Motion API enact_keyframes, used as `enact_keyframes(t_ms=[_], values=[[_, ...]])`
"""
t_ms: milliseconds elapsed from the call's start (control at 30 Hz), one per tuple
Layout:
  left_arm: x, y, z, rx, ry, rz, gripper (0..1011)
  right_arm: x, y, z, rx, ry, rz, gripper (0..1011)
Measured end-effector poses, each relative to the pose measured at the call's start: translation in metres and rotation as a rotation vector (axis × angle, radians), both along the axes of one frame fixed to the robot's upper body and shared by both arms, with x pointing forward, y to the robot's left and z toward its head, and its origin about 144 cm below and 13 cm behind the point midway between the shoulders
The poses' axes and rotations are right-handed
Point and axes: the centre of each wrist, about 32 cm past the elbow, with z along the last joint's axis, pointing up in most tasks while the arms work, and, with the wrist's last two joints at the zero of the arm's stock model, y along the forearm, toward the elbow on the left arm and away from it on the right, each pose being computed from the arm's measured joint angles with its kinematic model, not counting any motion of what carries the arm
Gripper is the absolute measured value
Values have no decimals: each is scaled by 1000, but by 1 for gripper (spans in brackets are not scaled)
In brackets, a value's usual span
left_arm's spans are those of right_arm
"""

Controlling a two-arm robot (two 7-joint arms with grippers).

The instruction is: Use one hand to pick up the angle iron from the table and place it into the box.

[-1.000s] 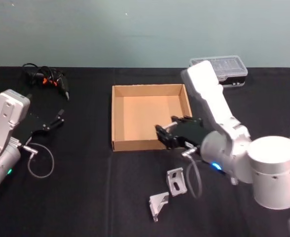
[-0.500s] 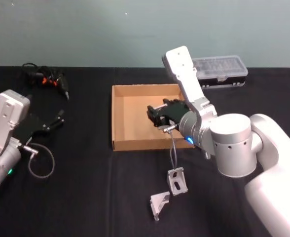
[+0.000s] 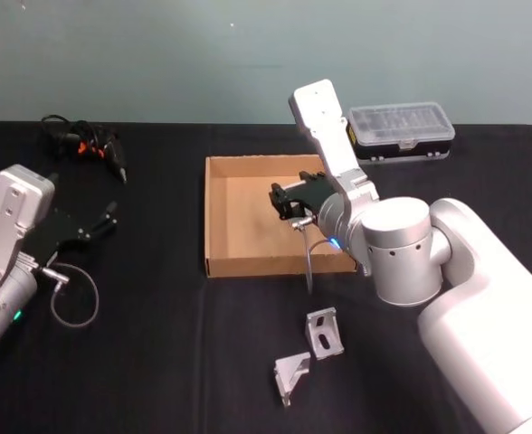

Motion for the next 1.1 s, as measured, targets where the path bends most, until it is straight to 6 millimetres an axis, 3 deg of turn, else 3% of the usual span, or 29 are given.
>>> enact_keyframes(t_ms=[433,967,1100], values=[[0,0,0,0,0,0,1000,6,3,-4,-11,4,-9,463],[0,0,0,0,0,0,1000,6,3,-4,-10,3,-8,947],[0,0,0,0,0,0,1000,5,3,-4,-9,3,-8,1004]])
